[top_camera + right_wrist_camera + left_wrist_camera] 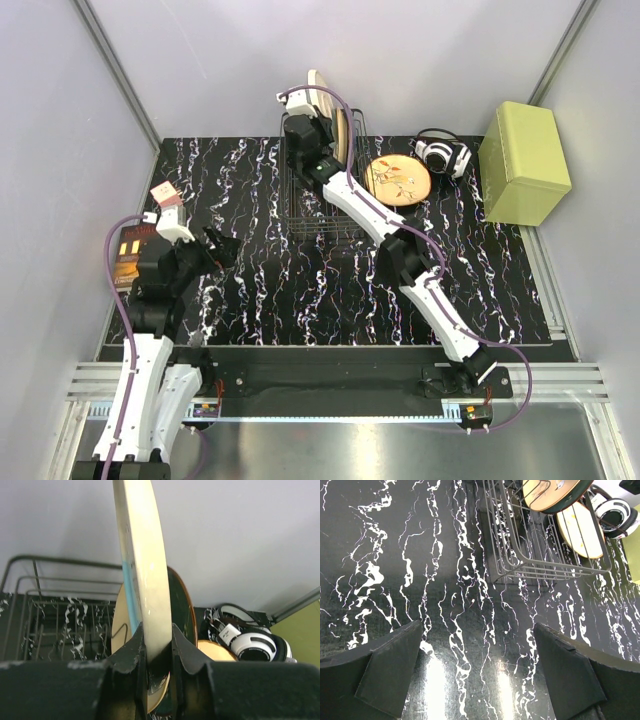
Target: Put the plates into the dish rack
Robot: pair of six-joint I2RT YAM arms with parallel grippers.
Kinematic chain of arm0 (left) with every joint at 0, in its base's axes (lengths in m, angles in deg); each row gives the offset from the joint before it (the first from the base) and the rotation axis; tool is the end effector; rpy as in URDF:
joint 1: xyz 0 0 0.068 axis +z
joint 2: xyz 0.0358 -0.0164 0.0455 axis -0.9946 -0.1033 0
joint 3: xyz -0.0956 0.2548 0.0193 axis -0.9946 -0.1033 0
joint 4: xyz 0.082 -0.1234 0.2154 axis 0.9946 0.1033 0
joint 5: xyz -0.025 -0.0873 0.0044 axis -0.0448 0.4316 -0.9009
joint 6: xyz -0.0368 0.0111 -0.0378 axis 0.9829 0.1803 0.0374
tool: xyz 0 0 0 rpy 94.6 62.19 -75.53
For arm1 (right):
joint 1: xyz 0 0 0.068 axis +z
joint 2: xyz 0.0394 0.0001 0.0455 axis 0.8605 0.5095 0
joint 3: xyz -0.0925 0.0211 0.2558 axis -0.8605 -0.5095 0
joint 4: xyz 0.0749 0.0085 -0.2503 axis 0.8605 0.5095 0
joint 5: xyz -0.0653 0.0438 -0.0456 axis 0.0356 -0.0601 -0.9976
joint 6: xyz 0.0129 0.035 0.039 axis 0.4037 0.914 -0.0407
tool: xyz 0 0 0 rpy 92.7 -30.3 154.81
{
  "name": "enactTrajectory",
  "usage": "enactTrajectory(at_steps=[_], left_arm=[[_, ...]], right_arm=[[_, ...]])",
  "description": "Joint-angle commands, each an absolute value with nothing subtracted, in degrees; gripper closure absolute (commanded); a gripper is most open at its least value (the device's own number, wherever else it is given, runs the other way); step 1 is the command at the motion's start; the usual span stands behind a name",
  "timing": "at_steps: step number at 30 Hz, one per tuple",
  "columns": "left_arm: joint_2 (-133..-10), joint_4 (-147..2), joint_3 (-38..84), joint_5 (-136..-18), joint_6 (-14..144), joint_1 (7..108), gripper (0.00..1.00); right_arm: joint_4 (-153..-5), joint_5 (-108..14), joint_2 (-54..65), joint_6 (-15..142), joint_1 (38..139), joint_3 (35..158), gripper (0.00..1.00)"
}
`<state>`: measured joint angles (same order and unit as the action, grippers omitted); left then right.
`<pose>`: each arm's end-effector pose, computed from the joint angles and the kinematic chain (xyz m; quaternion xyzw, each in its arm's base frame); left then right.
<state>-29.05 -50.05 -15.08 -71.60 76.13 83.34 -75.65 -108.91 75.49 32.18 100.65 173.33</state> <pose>0.1454 -0.0101 0.2847 -0.0892 0.8104 -0.2100 0.5396 0.4622 0.3671 0.3013 -0.0811 0.7114 -0.2361 0.6569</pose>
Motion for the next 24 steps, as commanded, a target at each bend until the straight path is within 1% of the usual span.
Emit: enactTrajectory(at_steps=[1, 8, 24], left_arm=[[-29.12, -54.61, -15.76, -70.28, 77.10, 83.63, 0.01], [-27.63, -54.43, -16.56, -70.46, 77.01, 83.72, 0.01], [-26.57, -54.61, -18.14, -70.72, 77.19, 83.89, 0.01]], right_arm=[[-90.61, -111.61, 71.89, 28.64, 101.29, 176.96, 1.00], [-77.62, -113.19, 71.89, 37.77, 101.47, 176.70, 1.00], [-70.92, -111.61, 72.32, 42.52, 103.58, 176.26, 1.00]])
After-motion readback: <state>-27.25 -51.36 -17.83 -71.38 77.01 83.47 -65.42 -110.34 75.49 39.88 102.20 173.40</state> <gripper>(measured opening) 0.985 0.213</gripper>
